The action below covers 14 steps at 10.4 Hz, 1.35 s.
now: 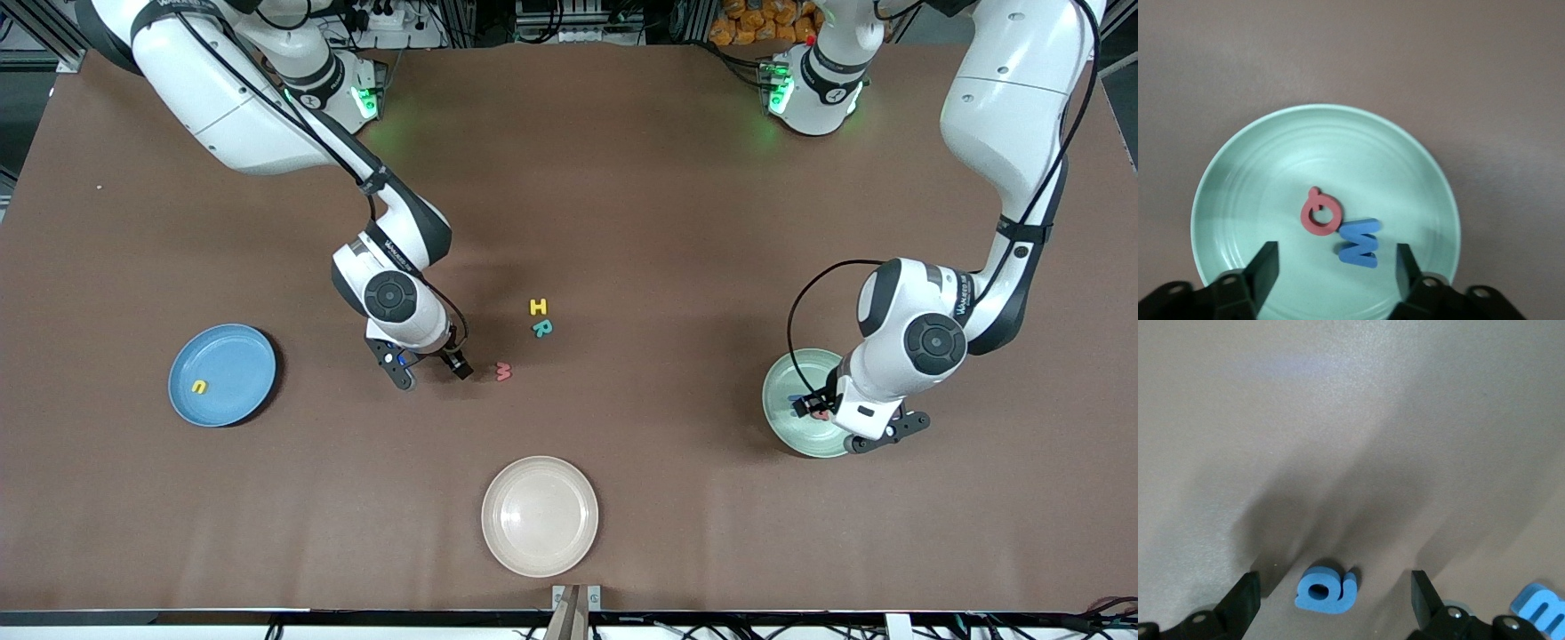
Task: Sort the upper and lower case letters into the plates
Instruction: 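Grasp the blue e with the right gripper while the left gripper reaches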
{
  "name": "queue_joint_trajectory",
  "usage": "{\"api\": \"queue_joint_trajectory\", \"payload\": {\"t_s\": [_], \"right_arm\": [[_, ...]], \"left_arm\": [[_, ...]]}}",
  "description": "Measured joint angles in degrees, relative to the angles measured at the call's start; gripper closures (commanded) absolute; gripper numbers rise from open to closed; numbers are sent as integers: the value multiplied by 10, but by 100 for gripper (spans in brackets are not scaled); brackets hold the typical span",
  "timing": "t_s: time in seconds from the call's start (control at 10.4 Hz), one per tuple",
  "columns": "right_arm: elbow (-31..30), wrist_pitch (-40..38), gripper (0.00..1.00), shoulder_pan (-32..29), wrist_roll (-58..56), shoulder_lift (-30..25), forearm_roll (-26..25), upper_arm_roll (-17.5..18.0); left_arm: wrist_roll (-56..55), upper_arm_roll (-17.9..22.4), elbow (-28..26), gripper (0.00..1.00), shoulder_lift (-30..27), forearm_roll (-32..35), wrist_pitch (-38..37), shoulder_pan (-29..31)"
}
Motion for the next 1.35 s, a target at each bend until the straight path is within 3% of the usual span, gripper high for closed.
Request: {"api": "queue_joint_trajectory", "payload": {"t_s": [0.19,0.48,0.67,0.77,0.96,1.35], "right_arm": [[0,11,0,0,10,-1,-5,0],[0,12,0,0,15,-1,-11,4],[0,12,72,0,19,-1,-15,5],[0,12,90,0,22,-1,-15,5],[-1,13,99,0,35,-1,-29,6],[-3,14,100,0,49,-3,-52,10]], "left_arm": [[0,-10,7,0,-9,0,-2,-12],[-76,-15,9,0,-18,0,-5,-83],[-134,-16,12,0,-19,0,-6,-129],[-160,-16,15,0,-19,0,-6,-149],[-193,-15,20,0,-19,0,-6,-179],[-244,-16,39,0,-13,0,-8,-236]]}}
